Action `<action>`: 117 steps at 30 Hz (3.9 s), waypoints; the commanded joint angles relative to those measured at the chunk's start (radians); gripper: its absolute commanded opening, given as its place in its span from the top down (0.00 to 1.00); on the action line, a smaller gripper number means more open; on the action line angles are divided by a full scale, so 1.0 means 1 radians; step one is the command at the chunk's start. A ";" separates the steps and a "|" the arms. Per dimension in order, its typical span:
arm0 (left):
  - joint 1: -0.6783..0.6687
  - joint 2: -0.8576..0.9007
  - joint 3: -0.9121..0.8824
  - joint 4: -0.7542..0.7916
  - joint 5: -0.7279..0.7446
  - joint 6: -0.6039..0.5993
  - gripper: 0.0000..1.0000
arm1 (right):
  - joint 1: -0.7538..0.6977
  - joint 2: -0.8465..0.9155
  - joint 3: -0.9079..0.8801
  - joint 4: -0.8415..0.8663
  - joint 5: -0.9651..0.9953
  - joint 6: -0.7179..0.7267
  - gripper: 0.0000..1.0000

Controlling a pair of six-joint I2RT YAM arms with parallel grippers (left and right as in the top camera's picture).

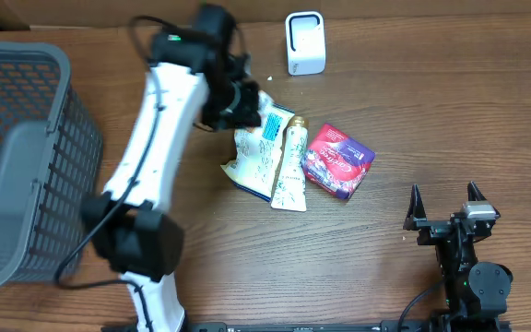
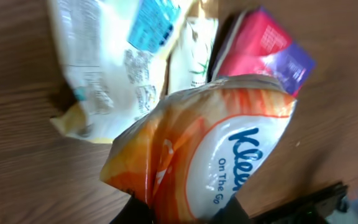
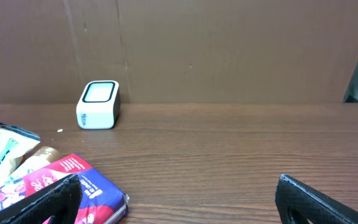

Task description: Scan the item barcode

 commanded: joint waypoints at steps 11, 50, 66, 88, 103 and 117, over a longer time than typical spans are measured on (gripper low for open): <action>-0.027 0.090 0.024 -0.023 -0.014 0.021 0.00 | 0.004 -0.010 -0.011 0.006 0.005 -0.005 0.00; 0.838 -0.023 0.482 -0.053 -0.261 -0.365 0.96 | 0.004 -0.010 -0.011 0.006 0.005 -0.005 0.00; 0.827 0.182 0.381 0.159 -0.257 -0.470 0.96 | 0.004 -0.010 -0.011 0.006 0.005 -0.005 0.00; 0.807 0.230 0.381 0.349 -0.187 -0.542 0.96 | 0.004 -0.010 -0.011 0.006 0.005 -0.005 0.00; 0.808 0.229 0.381 0.455 -0.117 -0.538 0.96 | 0.004 -0.010 -0.011 0.006 0.005 -0.005 0.00; 0.859 0.086 0.467 0.403 0.042 -0.534 0.96 | 0.004 -0.010 -0.011 0.006 0.005 -0.005 0.00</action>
